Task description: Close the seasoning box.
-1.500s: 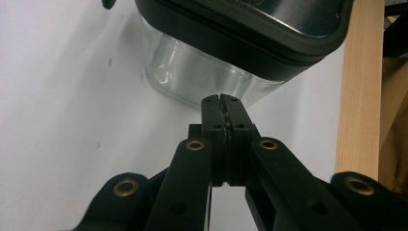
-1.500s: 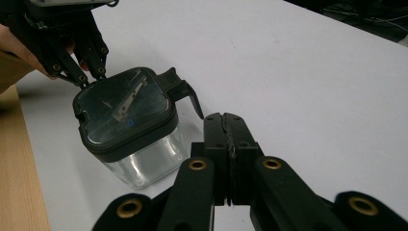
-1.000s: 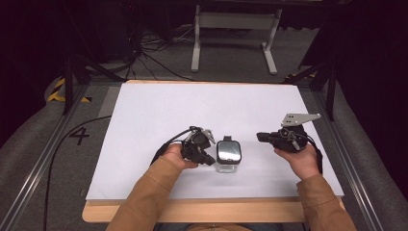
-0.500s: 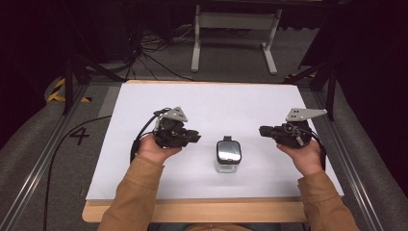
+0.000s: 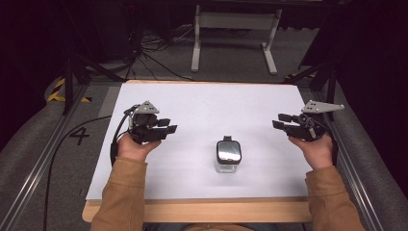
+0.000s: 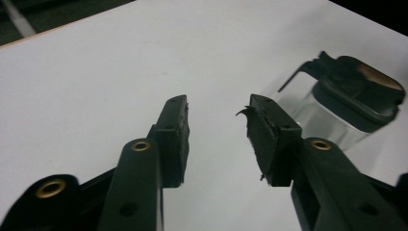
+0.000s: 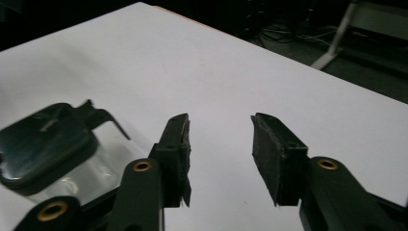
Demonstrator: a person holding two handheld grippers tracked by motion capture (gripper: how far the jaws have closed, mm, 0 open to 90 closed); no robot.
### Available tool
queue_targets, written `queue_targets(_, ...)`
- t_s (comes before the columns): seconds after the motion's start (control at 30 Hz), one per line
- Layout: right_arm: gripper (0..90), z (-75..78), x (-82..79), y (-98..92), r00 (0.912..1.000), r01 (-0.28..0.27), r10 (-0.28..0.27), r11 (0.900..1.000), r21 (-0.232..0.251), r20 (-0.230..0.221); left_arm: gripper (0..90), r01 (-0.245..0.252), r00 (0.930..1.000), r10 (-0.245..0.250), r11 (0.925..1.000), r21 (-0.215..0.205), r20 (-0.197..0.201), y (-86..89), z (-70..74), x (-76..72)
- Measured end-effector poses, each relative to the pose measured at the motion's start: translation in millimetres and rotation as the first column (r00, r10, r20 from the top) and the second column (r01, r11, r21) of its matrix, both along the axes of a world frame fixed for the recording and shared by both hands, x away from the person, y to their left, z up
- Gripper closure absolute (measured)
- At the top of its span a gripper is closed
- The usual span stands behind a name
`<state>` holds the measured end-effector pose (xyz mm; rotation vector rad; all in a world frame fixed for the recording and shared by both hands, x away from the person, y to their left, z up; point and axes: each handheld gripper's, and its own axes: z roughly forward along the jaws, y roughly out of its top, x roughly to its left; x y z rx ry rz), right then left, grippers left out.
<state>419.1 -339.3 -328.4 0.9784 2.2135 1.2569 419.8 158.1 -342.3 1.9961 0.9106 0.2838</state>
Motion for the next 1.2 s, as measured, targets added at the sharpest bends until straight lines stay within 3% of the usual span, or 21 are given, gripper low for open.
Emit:
queue_targets(0.13, 50.9, -8.5, 5.7, -15.2, 0.9978, 0.062, -0.062, 0.998, 0.000, -0.023, 56.8, -0.098, 0.9952, 0.098, 0.9951, 0.012, -0.003, 8.1, -11.4, 8.3)
queue_targets(0.27, 46.2, -19.1, 12.3, -27.3, 0.9927, 0.111, -0.112, 0.994, -0.014, -0.047, 51.6, -0.146, 0.9892, 0.145, 0.9878, 0.055, 0.024, 17.9, -27.5, 17.1)
queue_targets(0.3, 46.0, -22.2, 14.1, -30.4, 0.9909, 0.124, -0.125, 0.992, -0.019, -0.050, 50.5, -0.162, 0.9869, 0.161, 0.9853, 0.056, 0.011, 20.3, -31.1, 18.4)
queue_targets(0.43, 43.4, -35.2, 19.8, -41.2, 0.9849, 0.154, -0.155, 0.988, -0.018, -0.077, 47.6, -0.186, 0.9825, 0.185, 0.9805, 0.064, 0.019, 28.6, -45.2, 25.8)
queue_targets(0.6, 41.1, -52.6, 25.1, -49.5, 0.9821, 0.180, -0.183, 0.982, -0.059, -0.044, 46.2, -0.215, 0.9761, 0.217, 0.9740, 0.071, -0.016, 33.6, -61.6, 33.0)
queue_targets(0.63, 41.6, -57.8, 27.0, -49.6, 0.9773, 0.201, -0.205, 0.976, -0.081, -0.053, 45.9, -0.217, 0.9752, 0.220, 0.9732, 0.076, -0.027, 34.8, -65.1, 34.4)
queue_targets(0.77, 45.7, -73.4, 33.0, -49.5, 0.9753, 0.187, -0.199, 0.975, -0.118, -0.096, 45.4, -0.220, 0.9729, 0.225, 0.9709, 0.096, -0.052, 35.3, -73.5, 37.9)
queue_targets(0.87, 44.6, -82.7, 36.6, -48.9, 0.9720, 0.187, -0.202, 0.975, -0.123, -0.120, 45.1, -0.217, 0.9731, 0.224, 0.9693, 0.115, -0.053, 32.0, -81.1, 40.2)
queue_targets(0.93, 43.7, -89.8, 39.5, -48.8, 0.9668, 0.196, -0.211, 0.974, -0.111, -0.144, 45.1, -0.216, 0.9729, 0.226, 0.9649, 0.150, -0.051, 29.7, -85.5, 41.7)
queue_targets(1.0, 43.3, -97.1, 41.9, -49.8, 0.9605, 0.205, -0.219, 0.974, -0.098, -0.171, 45.3, -0.218, 0.9724, 0.228, 0.9632, 0.158, -0.050, 28.0, -88.6, 41.2)
queue_targets(1.2, 42.2, -110.0, 42.9, -46.8, 0.9631, 0.194, -0.208, 0.976, -0.096, -0.171, 45.3, -0.194, 0.9759, 0.206, 0.9697, 0.148, -0.071, 26.4, -95.8, 43.3)
